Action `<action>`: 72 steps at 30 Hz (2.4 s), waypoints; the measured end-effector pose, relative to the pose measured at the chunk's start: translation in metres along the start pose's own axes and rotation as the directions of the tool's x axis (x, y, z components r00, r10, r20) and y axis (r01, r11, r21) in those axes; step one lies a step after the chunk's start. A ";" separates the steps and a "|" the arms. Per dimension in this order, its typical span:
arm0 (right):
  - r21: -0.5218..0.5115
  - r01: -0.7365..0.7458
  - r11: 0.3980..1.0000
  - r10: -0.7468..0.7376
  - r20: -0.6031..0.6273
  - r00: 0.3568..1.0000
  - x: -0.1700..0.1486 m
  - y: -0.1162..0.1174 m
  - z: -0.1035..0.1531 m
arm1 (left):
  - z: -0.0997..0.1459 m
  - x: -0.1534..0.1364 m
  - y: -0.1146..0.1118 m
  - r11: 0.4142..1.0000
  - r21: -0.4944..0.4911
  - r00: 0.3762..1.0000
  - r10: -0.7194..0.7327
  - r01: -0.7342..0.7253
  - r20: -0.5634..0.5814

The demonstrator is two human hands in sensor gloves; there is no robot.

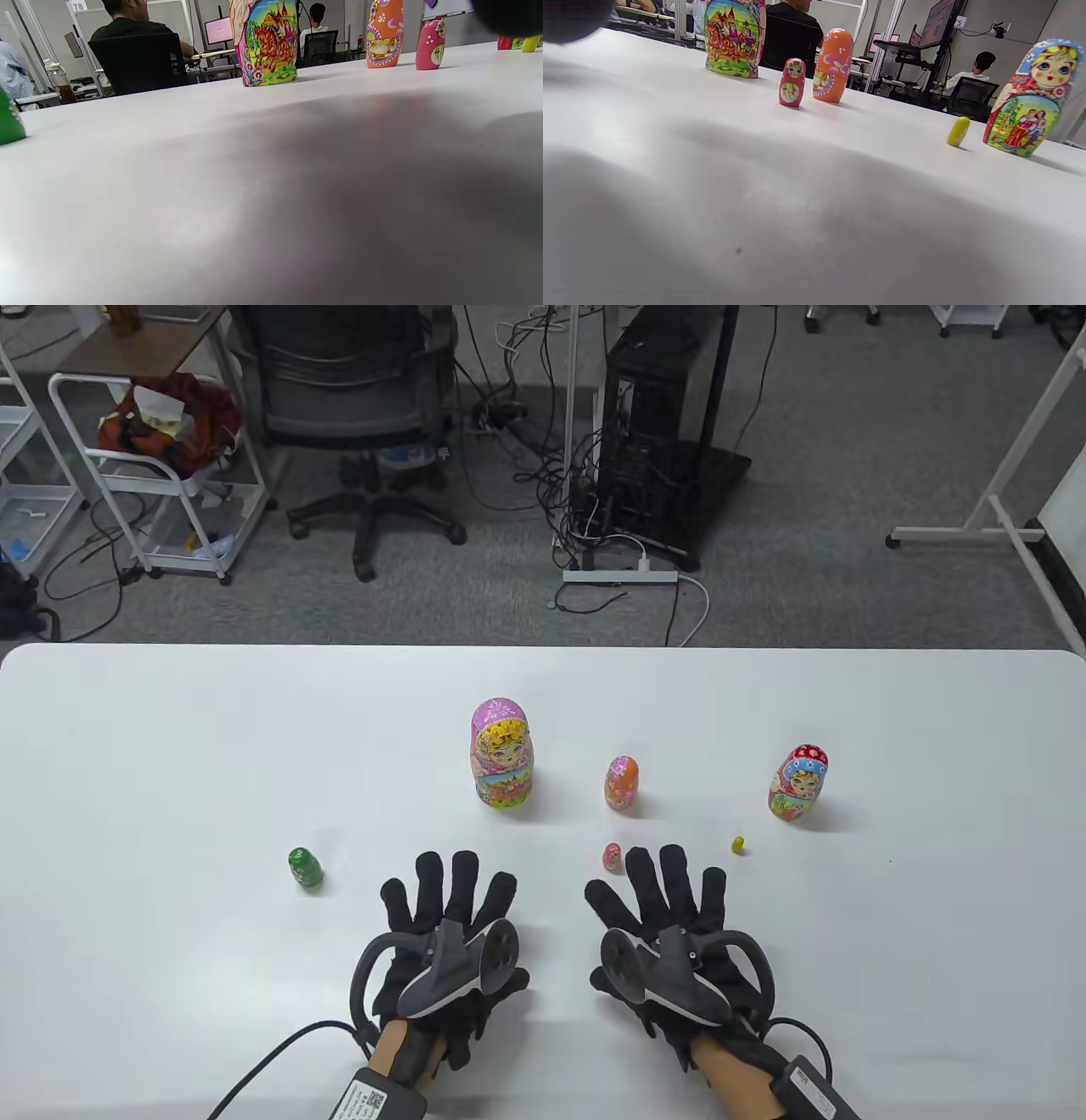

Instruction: Nest individual Russian dolls into a nested set

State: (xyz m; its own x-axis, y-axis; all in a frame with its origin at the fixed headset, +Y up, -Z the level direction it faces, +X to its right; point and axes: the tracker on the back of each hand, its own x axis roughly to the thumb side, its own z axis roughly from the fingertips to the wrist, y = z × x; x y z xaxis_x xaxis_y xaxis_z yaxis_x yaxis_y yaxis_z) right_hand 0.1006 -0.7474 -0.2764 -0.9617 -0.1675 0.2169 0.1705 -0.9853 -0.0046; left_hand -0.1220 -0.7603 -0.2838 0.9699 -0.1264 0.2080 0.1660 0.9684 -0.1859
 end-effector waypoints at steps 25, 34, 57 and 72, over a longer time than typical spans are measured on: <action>-0.143 0.186 0.972 -0.214 -0.215 0.953 -0.026 -0.029 -0.042 | -0.004 -0.008 0.006 0.994 0.028 0.994 0.106 -0.107 0.034; 0.205 0.382 0.901 -0.294 -0.357 0.886 -0.021 0.010 -0.113 | -0.007 -0.013 0.007 0.988 0.013 0.988 0.154 -0.155 0.032; -0.142 0.592 0.793 -0.551 0.249 0.797 0.010 -0.045 -0.016 | 0.014 0.008 0.032 0.878 0.193 0.894 0.404 -0.438 0.191; -0.104 0.614 0.782 -0.548 0.352 0.759 0.020 -0.040 -0.001 | 0.017 0.003 0.032 0.824 0.215 0.846 0.477 -0.525 0.238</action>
State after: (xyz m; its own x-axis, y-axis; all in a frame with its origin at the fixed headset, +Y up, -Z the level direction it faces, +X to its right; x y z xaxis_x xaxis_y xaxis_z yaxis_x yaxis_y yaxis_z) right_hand 0.0737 -0.7113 -0.2730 -0.7477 0.4248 0.5104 -0.4793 -0.8772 0.0279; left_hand -0.1167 -0.7258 -0.2729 0.8576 0.4062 0.3154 -0.4105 0.9102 -0.0558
